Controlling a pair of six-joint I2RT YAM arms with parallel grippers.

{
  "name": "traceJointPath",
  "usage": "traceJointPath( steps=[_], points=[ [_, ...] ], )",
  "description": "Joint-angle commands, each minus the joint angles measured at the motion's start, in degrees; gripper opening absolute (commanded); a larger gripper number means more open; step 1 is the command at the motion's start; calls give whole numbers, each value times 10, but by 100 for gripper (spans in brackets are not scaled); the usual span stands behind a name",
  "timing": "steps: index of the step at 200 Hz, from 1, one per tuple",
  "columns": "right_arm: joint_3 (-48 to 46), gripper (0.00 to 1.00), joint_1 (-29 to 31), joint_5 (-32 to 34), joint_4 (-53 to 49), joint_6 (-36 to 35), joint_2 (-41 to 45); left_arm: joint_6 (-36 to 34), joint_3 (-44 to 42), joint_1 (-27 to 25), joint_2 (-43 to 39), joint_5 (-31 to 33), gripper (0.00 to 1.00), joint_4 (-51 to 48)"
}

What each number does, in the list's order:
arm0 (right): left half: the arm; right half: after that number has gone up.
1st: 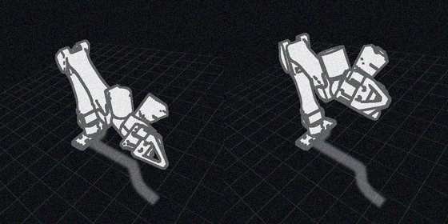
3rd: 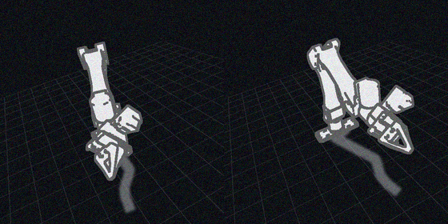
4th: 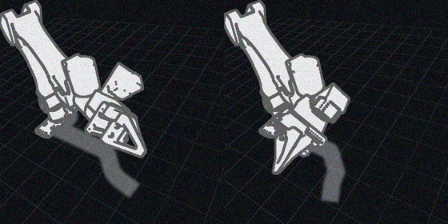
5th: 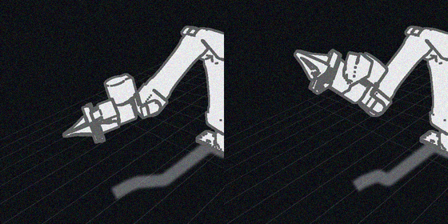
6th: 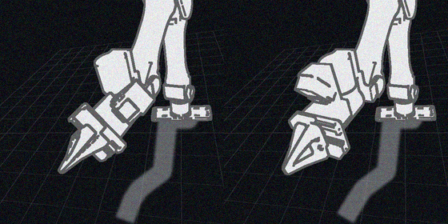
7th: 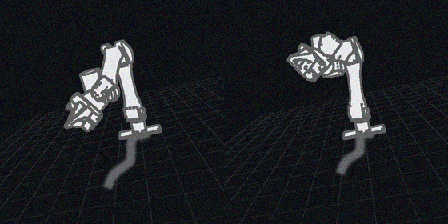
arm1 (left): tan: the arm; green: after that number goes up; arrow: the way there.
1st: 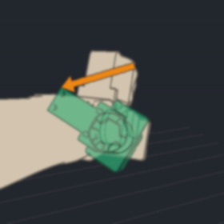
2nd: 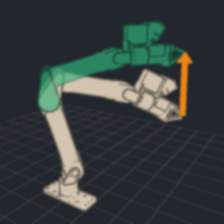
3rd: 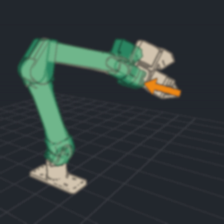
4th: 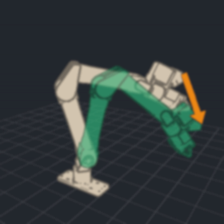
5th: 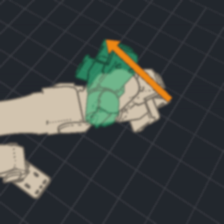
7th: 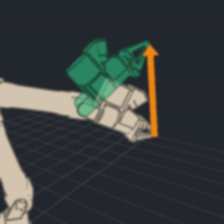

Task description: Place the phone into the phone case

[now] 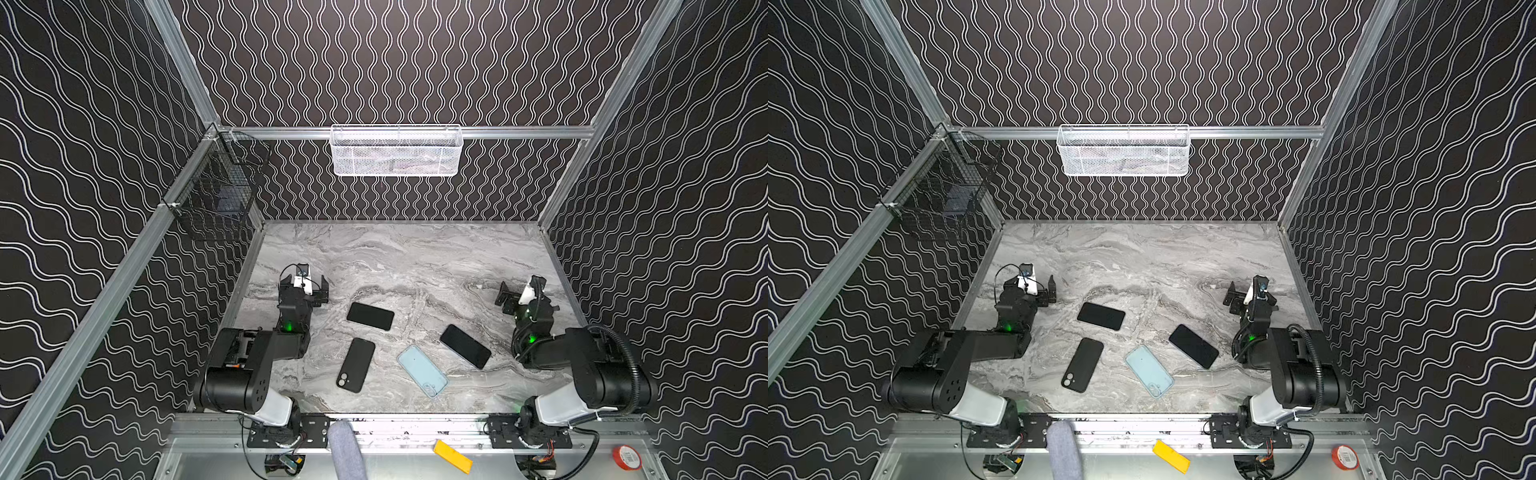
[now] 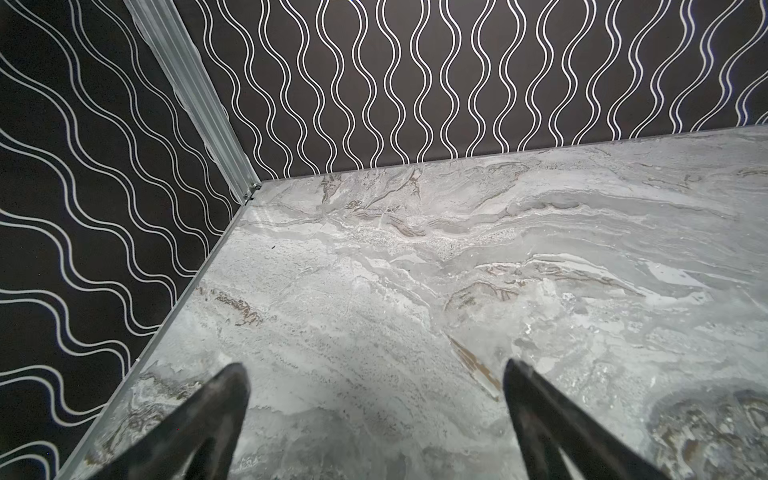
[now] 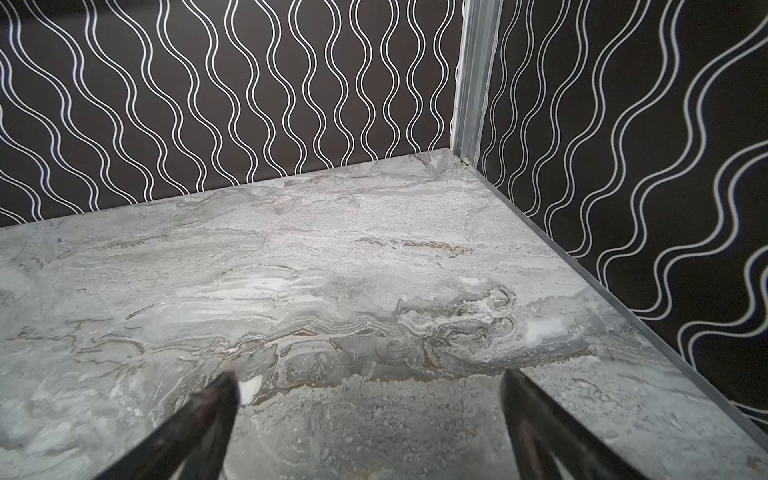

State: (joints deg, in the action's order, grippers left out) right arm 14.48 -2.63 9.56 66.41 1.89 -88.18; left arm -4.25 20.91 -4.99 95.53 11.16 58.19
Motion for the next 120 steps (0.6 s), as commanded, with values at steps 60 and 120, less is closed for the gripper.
traceJointPath(
  steps=[60,120],
  points=[
    [1,100,1,-4,20,0,0,8,0,-2,-1,4,99,19],
    [1,100,1,-4,20,1,0,9,1,-1,-2,1,99,15]
  ],
)
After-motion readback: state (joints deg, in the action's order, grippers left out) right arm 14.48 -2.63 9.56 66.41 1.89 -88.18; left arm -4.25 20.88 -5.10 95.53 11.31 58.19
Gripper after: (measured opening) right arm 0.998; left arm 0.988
